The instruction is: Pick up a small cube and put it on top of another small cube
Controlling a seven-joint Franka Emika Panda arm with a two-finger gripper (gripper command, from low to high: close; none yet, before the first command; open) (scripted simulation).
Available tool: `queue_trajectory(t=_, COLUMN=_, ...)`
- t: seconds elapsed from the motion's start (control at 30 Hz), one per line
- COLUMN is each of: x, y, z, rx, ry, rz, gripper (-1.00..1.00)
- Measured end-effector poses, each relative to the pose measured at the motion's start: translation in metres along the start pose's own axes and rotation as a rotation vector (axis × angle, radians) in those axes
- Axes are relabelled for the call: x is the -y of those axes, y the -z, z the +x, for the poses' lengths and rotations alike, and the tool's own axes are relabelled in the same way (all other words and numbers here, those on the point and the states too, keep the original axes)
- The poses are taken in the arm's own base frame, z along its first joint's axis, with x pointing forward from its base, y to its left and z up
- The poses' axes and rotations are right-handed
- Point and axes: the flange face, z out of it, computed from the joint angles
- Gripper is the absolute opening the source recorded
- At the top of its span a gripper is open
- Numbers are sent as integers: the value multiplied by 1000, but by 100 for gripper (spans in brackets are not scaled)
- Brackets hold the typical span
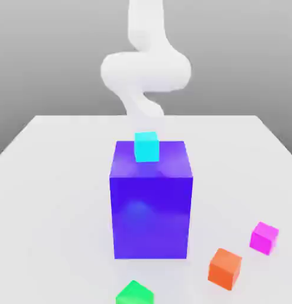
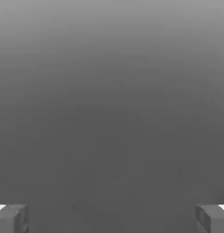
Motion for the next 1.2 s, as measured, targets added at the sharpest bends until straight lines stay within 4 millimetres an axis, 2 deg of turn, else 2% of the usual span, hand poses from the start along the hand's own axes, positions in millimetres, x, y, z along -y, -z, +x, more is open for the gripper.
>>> queue_trajectory(t=0.1, x=14, y=-66, z=-29, rx=122, ry=77, rz=-11, gripper=0)
queue_trajectory(t=0.2, x=25, y=-125, z=-68, rx=231, ry=155, rz=-29, gripper=0)
queue_trajectory(t=0.4, x=30, y=-225, z=-171, rx=420, ry=325, rz=-88, gripper=0)
queue_trajectory(t=0.5, x=21, y=-264, z=-229, rx=500, ry=417, rz=-128, gripper=0)
queue_trajectory(t=0.6, x=8, y=-294, z=-293, rx=573, ry=528, rz=-169, gripper=0)
queue_trajectory(t=0.7, x=-15, y=-319, z=-352, rx=630, ry=635, rz=-219, gripper=0)
queue_trajectory(t=0.8, x=-48, y=-340, z=-398, rx=669, ry=731, rz=-278, gripper=0)
queue_trajectory(t=0.87, x=-63, y=-355, z=-417, rx=678, ry=761, rz=-294, gripper=0)
queue_trajectory(t=1.0, x=-87, y=-388, z=-441, rx=682, ry=770, rz=-299, gripper=0)
queue_trajectory(t=1.03, x=-91, y=-393, z=-444, rx=683, ry=770, rz=-299, gripper=-100)
queue_trajectory(t=1.2, x=-91, y=-393, z=-444, rx=683, ry=770, rz=-299, gripper=-100)
